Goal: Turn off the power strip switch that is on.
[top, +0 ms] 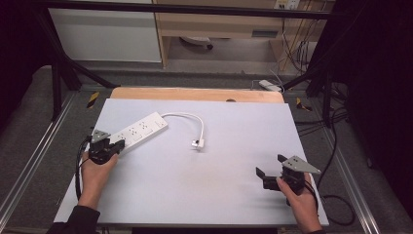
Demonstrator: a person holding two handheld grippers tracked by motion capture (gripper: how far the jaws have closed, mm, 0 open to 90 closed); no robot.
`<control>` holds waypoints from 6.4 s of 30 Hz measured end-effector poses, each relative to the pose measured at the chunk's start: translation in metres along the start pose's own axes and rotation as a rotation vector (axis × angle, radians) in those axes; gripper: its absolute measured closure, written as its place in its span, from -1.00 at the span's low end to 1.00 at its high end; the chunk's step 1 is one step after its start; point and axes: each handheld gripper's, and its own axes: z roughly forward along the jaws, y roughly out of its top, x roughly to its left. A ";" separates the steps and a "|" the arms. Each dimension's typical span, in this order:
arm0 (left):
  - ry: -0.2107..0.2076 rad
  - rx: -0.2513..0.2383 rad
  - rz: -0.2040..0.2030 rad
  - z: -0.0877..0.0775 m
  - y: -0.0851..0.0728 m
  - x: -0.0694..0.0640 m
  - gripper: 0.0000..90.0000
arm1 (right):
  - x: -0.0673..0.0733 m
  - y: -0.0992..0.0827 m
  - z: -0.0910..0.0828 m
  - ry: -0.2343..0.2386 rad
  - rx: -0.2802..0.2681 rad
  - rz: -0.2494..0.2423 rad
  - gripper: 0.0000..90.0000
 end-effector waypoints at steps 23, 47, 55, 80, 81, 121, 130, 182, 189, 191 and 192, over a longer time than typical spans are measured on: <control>-0.008 -0.005 -0.038 -0.001 -0.005 0.008 1.00 | 0.001 0.000 0.001 0.004 0.006 -0.004 -0.93; -0.027 -0.022 -0.036 0.002 -0.005 0.005 1.00 | 0.001 0.000 0.001 0.003 0.005 -0.005 -0.93; -0.020 -0.046 -0.013 0.001 -0.004 0.002 1.00 | 0.001 0.000 0.001 0.002 0.006 0.001 -0.93; -0.028 -0.067 -0.017 -0.001 -0.003 0.001 1.00 | 0.000 -0.001 0.002 0.003 0.010 0.000 -0.93; -0.029 -0.068 -0.019 -0.001 -0.002 0.001 1.00 | 0.000 -0.001 0.002 0.003 0.011 0.000 -0.93; -0.045 -0.206 -0.038 -0.010 0.006 -0.007 0.12 | 0.001 -0.002 0.004 0.003 0.023 0.001 -0.93; -0.062 -0.227 -0.026 -0.011 0.009 -0.012 -0.10 | 0.001 -0.003 0.005 0.005 0.027 0.002 -0.93; -0.209 -0.366 -0.018 -0.098 0.028 -0.062 -0.86 | 0.000 -0.001 0.002 0.003 0.009 -0.004 -0.94; -0.211 -0.325 0.006 -0.097 0.009 -0.064 -0.86 | 0.001 -0.001 0.003 0.004 0.011 -0.003 -0.94; -0.217 -0.312 0.020 -0.095 0.003 -0.066 -0.86 | 0.001 -0.001 0.003 0.005 0.011 -0.004 -0.94; -0.220 -0.303 0.028 -0.094 0.001 -0.067 -0.86 | 0.001 -0.001 0.003 0.005 0.011 -0.005 -0.94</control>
